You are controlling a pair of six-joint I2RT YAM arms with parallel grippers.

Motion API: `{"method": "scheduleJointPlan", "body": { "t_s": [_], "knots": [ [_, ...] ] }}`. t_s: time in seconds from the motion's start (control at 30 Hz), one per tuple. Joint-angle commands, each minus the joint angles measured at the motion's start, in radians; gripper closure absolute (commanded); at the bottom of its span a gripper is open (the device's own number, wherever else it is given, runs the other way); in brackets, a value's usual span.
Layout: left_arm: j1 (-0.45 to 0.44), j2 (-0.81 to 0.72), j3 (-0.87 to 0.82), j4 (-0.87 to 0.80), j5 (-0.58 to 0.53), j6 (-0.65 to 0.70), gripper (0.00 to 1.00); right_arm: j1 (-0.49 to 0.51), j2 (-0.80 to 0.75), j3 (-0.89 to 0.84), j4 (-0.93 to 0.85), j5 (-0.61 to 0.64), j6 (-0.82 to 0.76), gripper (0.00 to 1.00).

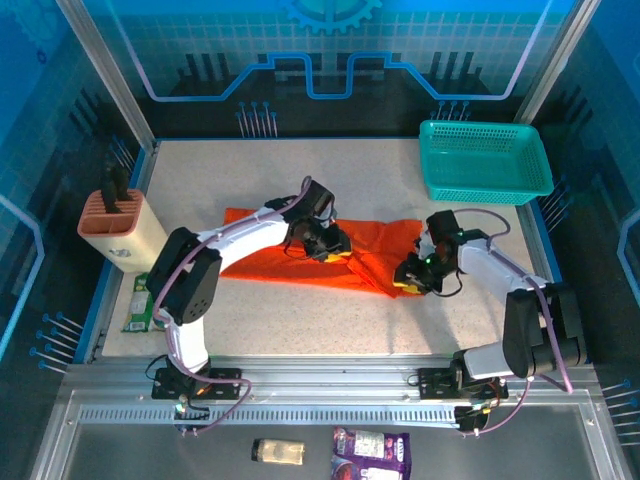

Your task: Fold the inside-out t-shirt

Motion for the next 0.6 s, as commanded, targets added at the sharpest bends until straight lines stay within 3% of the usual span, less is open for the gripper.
{"method": "scheduleJointPlan", "body": {
  "t_s": [0.0, 0.33, 0.57],
  "knots": [
    [0.043, -0.015, 0.003, -0.074, -0.03, 0.07, 0.73, -0.002, 0.005, 0.057, -0.023, 0.009, -0.017, 0.68],
    [0.207, 0.103, 0.009, -0.143, -0.068, 0.21, 0.81, -0.023, 0.251, 0.215, 0.069, -0.025, -0.06, 0.63],
    [0.308, 0.153, -0.069, -0.153, -0.118, 0.276, 0.81, -0.119, 0.383, 0.208, 0.105, 0.071, -0.087, 0.62]
  ]
}}
